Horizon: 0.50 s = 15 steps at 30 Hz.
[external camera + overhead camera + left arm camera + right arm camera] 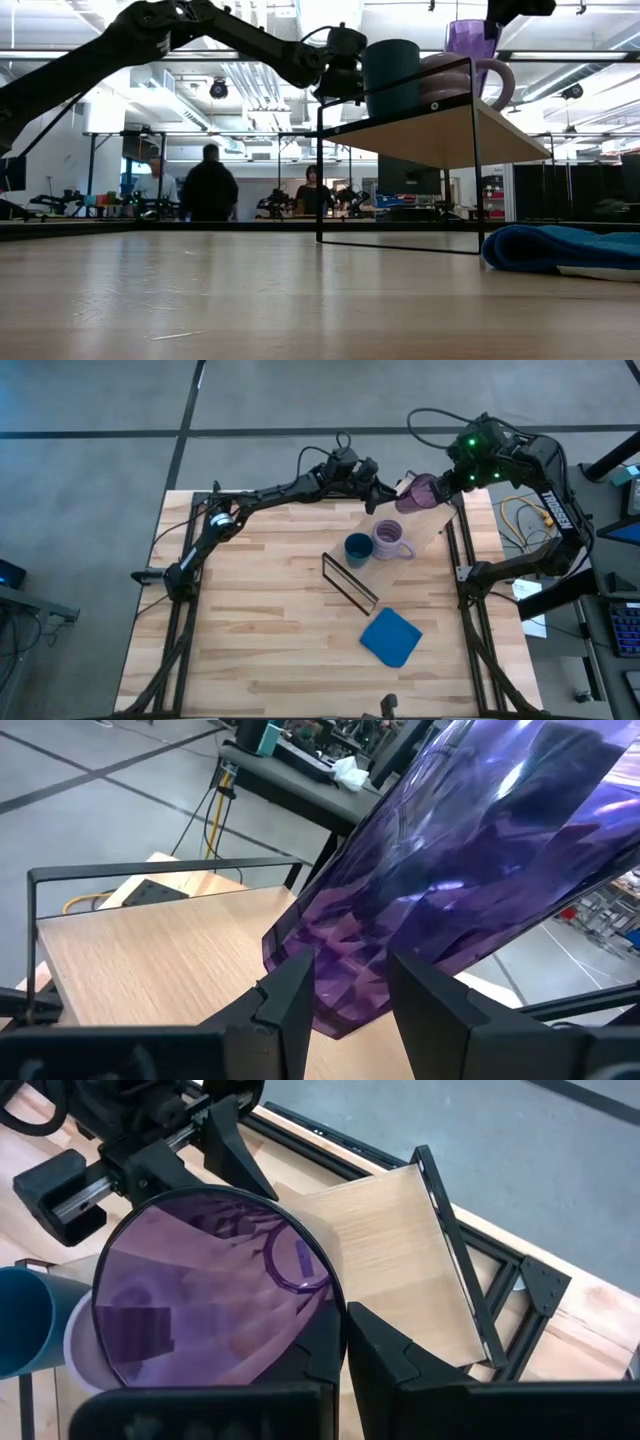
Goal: Stack small to large cups/mugs on shelf
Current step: Put the violet cup on the shelf
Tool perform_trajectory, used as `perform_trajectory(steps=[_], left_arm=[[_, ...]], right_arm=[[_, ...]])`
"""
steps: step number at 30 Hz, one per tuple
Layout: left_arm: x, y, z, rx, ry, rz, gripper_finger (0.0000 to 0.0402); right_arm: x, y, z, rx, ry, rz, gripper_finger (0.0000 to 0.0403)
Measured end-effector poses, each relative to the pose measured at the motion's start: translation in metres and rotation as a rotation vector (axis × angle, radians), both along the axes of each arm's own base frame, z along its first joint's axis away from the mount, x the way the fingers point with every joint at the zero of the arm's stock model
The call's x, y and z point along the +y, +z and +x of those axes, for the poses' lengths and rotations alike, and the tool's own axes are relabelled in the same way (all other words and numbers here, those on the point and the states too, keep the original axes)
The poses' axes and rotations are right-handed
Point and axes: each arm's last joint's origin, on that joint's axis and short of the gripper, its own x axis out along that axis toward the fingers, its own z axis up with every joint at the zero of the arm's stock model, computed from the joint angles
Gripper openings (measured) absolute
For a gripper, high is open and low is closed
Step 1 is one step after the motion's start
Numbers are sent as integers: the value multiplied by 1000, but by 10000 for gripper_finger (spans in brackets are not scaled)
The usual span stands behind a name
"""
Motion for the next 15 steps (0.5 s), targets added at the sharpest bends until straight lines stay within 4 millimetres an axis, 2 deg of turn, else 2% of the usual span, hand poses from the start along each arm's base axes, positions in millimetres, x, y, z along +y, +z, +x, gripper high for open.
perform_trajectory(steps=[9, 15], left_arm=[[-5, 0, 2, 2, -11, 0, 114], [-5, -2, 2, 8, -12, -4, 114]], right_arm=[[-3, -12, 4, 21, -33, 50, 8], [-3, -12, 4, -11, -98, 82, 9]])
